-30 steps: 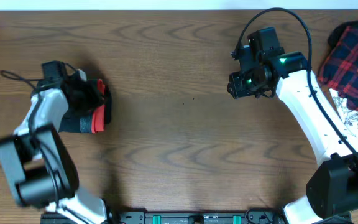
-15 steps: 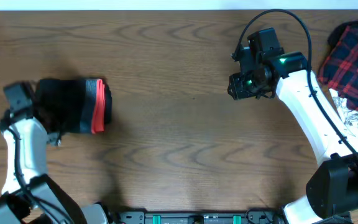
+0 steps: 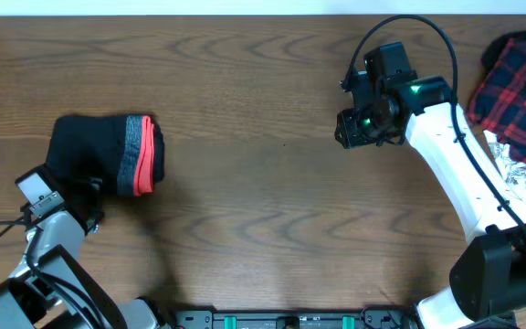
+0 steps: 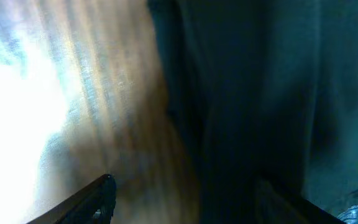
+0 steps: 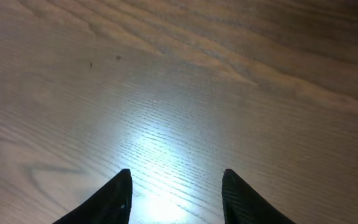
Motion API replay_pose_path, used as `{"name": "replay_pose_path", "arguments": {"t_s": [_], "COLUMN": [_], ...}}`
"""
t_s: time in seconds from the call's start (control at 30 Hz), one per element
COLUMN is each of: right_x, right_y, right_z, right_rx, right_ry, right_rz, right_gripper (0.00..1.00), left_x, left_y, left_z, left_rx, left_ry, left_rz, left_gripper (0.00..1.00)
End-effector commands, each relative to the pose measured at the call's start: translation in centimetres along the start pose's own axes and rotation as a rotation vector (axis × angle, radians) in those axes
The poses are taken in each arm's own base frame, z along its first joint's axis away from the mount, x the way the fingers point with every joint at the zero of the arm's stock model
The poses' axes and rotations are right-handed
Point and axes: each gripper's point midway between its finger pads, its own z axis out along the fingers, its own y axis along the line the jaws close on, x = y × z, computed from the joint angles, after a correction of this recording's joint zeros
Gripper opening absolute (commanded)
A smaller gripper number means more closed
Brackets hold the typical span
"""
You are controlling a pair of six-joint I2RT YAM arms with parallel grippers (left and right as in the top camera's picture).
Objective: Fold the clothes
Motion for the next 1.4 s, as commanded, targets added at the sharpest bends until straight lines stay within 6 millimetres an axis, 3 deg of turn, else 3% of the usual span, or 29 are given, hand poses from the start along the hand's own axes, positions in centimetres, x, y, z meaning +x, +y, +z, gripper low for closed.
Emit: {"name": "replay_pose_path", "arguments": {"t_s": [0.0,0.1,0.2,0.23,0.37,0.6,0.73,0.9,1.1,1.23,1.37], "right_x": [-0.4,-0.4,-0.4,-0.4,-0.3,-0.3,-0.3,-0.3,-0.3,-0.3,-0.3], "right_y": [-0.2,-0.2,-0.2,-0.2,-0.2,-0.2,-0.2,-0.2,-0.2,-0.2,-0.2], "right_z": [-0.6,-0.6,-0.6,-0.6,-0.6,-0.6,-0.6,-0.6,-0.6,-0.6,-0.6], "right_rx": [0.000,-0.001,0.000,0.000,-0.001,-0.001,-0.001,0.000,0.000,0.000,0.000], "right_ry": [-0.019,-0.018,-0.017,-0.017,-0.015,-0.016,-0.015,-0.016,-0.015,-0.016,-0.016], "right_rz": [0.008,0.015,0.016,0.017,0.023,0.031,0.040,0.042,0.041,0.041,0.041], "right_gripper": [0.45,0.45,0.45,0.45,0.45,0.45,0.45,0.45,0.45,0.45,0.45], "left_x": [2.4,2.8,3.1,3.3,3.5,1.3,-1.1,-3.8,-8.7,-11.5,-11.9], "left_y": [2.3,2.8,2.7,2.8,2.7,-0.1,-3.9,-8.6,-13.1,-14.9,-15.0], "left_z": [1.8,3.2,4.9,5.4,6.6,5.8,4.1,2.2,-0.1,-1.4,-0.2], "left_rx": [-0.049,-0.054,-0.028,-0.021,0.004,0.087,0.173,0.209,0.206,0.176,0.175], "left_ry": [0.094,0.114,0.133,0.140,0.149,0.084,0.030,-0.025,-0.178,-0.292,-0.314], "left_rz": [-0.012,-0.019,-0.020,-0.021,-0.018,0.138,0.268,0.573,0.676,0.736,0.790], "left_gripper": [0.72,0.72,0.63,0.56,0.06,0.06,0.06,0.06,0.06,0.06,0.05]}}
